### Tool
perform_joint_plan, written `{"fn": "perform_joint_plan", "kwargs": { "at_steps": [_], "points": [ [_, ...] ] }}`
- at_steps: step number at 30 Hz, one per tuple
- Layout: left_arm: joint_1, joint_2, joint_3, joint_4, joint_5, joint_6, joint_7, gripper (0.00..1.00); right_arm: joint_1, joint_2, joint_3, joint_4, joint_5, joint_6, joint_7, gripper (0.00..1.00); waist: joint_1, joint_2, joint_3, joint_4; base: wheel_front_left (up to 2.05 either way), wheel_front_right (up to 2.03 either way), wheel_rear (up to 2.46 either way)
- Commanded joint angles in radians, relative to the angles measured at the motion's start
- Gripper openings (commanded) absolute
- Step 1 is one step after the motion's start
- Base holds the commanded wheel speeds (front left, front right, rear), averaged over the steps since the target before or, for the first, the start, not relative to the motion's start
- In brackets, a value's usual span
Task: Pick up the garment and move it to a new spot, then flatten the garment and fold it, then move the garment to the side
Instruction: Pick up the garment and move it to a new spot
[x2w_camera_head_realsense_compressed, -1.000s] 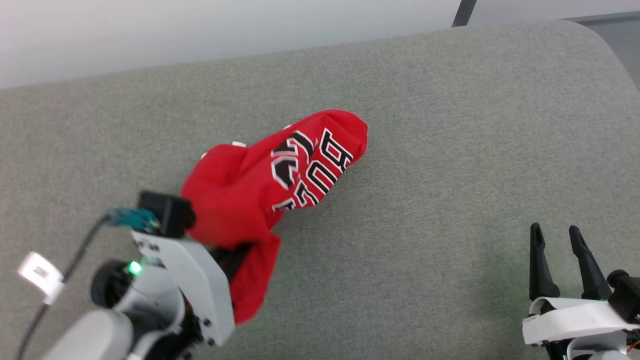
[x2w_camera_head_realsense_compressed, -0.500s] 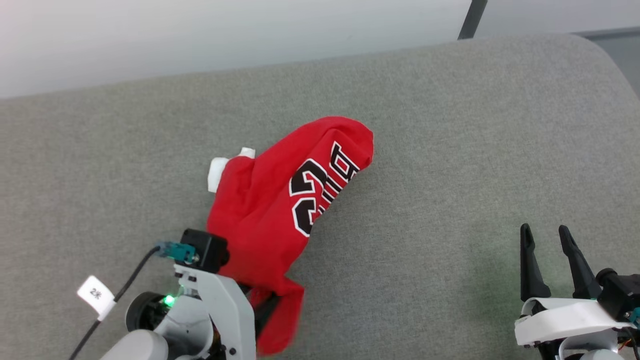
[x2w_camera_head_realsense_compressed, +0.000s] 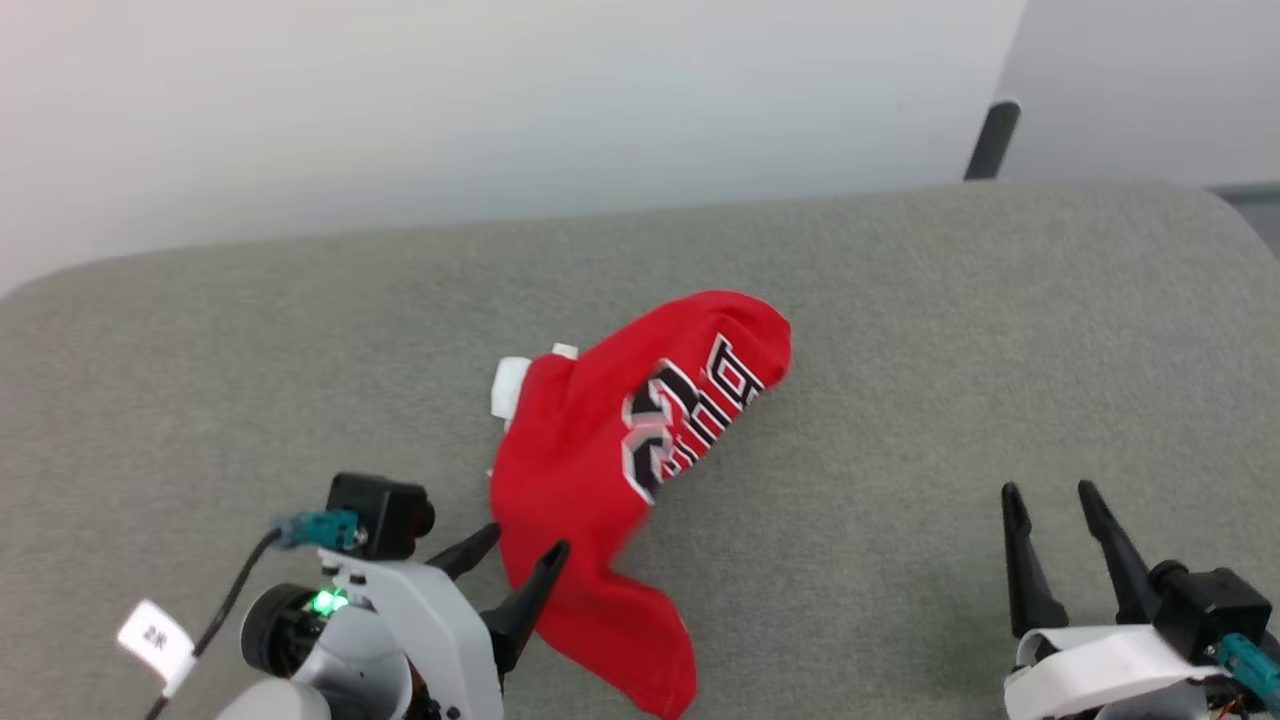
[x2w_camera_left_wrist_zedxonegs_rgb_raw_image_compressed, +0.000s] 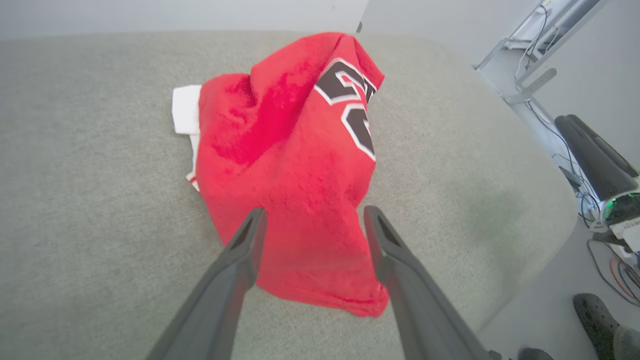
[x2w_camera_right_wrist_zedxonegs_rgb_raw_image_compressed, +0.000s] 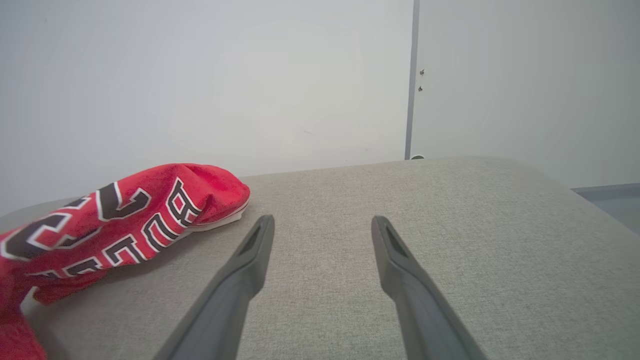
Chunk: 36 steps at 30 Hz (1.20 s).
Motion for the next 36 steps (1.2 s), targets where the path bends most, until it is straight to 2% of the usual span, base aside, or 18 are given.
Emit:
{"fn": "perform_joint_plan", "kwargs": {
  "at_steps": [1, 12, 16, 24, 31, 36],
  "points": [
    [0.023, -0.007, 0.005, 0.013, 0.013, -0.008, -0.033, 1.00, 0.025, -0.006, 0.011, -0.003, -0.002, 0.001, 0.007, 1.00, 0.0000, 0.0000, -0.055, 0.048, 0.00, 0.00, 0.00],
    [0.068, -0.007, 0.051, 0.099, 0.116, -0.055, -0.329, 1.00, 0.062, -0.024, 0.046, -0.012, 0.002, 0.001, 0.019, 1.00, 0.0000, 0.0000, -0.118, 0.111, 0.00, 0.00, 0.00],
    [0.087, 0.005, 0.066, 0.132, 0.167, -0.047, -0.424, 1.00, 0.073, -0.029, 0.039, -0.012, -0.001, 0.001, 0.013, 1.00, 0.0000, 0.0000, -0.133, 0.124, 0.00, 0.00, 0.00],
    [0.152, 0.006, 0.128, 0.200, 0.177, -0.031, -0.594, 1.00, 0.097, -0.039, 0.023, 0.004, -0.020, 0.001, -0.003, 1.00, 0.0000, 0.0000, -0.157, 0.131, 0.00, 0.00, 0.00],
    [0.222, -0.005, 0.182, 0.240, 0.180, -0.024, -0.654, 1.00, 0.120, -0.040, -0.009, 0.010, -0.037, 0.001, -0.013, 1.00, 0.0000, 0.0000, -0.172, 0.135, 0.00, 0.00, 0.00],
    [0.255, -0.026, 0.226, 0.251, 0.182, -0.046, -0.665, 1.00, 0.127, -0.034, -0.028, 0.002, -0.046, 0.001, -0.018, 1.00, 0.0000, 0.0000, -0.176, 0.133, 0.00, 0.00, 0.00]
  ]
}}
